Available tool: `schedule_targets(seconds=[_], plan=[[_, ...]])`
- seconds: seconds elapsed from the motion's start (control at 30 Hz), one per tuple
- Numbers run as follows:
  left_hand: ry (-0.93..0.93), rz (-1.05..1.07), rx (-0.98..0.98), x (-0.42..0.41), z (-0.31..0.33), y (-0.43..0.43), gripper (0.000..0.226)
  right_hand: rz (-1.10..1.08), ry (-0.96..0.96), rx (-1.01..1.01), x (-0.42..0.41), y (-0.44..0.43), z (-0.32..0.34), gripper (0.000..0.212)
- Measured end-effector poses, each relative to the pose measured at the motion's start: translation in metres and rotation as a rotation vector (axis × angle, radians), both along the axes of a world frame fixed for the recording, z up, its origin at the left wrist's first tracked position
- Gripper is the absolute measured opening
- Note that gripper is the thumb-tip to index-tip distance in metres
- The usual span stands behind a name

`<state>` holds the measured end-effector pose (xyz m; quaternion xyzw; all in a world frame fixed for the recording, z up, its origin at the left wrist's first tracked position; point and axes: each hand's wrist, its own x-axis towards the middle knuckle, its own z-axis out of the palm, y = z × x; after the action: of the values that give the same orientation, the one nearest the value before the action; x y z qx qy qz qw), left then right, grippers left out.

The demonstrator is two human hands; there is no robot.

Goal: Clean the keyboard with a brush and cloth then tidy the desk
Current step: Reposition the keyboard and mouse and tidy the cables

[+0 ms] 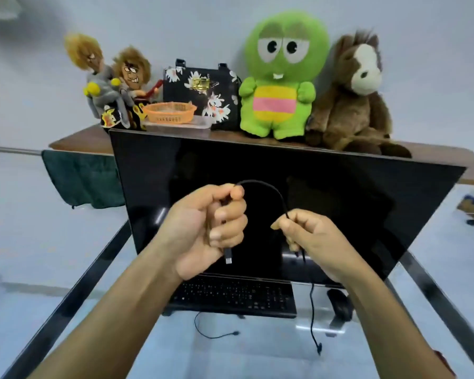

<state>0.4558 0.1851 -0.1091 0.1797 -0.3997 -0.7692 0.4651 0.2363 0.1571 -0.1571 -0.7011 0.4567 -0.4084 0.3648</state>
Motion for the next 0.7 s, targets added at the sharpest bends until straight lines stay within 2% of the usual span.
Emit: schedule_targets(seconds=[0.13,0.2,0.27,0.3,0.33,0.37,0.4,0.43,0.47,0.5,0.53,0.57,0.7], plan=[[0.353,0.273,-0.001,-0.014,0.037,-0.008,0.024,0.028,0.010,0.060,-0.005,0.006,-0.010,0.022],[0.411,0.457,-0.061,-0.019,0.045,-0.024,0.024,0.057,0.073,0.073,-0.003,0.010,-0.013,0.022],[0.347,0.661,-0.140,-0.019,0.044,-0.044,0.020,0.068,0.194,0.066,0.002,0.014,-0.014,0.020],[0.212,0.787,-0.219,-0.016,0.040,-0.054,0.016,0.073,0.255,0.053,0.004,0.016,-0.013,0.019],[-0.022,0.911,-0.344,-0.012,0.033,-0.061,0.012,0.083,0.296,0.032,0.007,0.018,-0.012,0.017],[-0.332,0.988,-0.507,-0.008,0.024,-0.065,0.012,0.093,0.317,0.002,0.011,0.021,-0.009,0.016],[-0.663,0.972,-0.669,-0.005,0.014,-0.066,0.014,0.098,0.326,-0.039,0.013,0.021,-0.003,0.015],[-0.959,0.857,-0.784,-0.003,0.004,-0.063,0.016,0.101,0.323,-0.083,0.016,0.022,0.004,0.014],[-1.173,0.692,-0.847,-0.003,-0.007,-0.057,0.016,0.097,0.311,-0.127,0.018,0.020,0.013,0.012],[-1.271,0.528,-0.856,-0.003,-0.016,-0.048,0.018,0.091,0.292,-0.172,0.019,0.018,0.023,0.010],[-1.250,0.398,-0.802,-0.005,-0.024,-0.040,0.022,0.087,0.277,-0.220,0.019,0.015,0.033,0.009],[-1.127,0.309,-0.683,-0.007,-0.030,-0.030,0.028,0.089,0.272,-0.263,0.018,0.011,0.042,0.008],[-0.321,0.114,-0.083,-0.011,-0.025,-0.004,0.052,0.106,0.265,-0.338,0.013,-0.003,0.067,0.013]])
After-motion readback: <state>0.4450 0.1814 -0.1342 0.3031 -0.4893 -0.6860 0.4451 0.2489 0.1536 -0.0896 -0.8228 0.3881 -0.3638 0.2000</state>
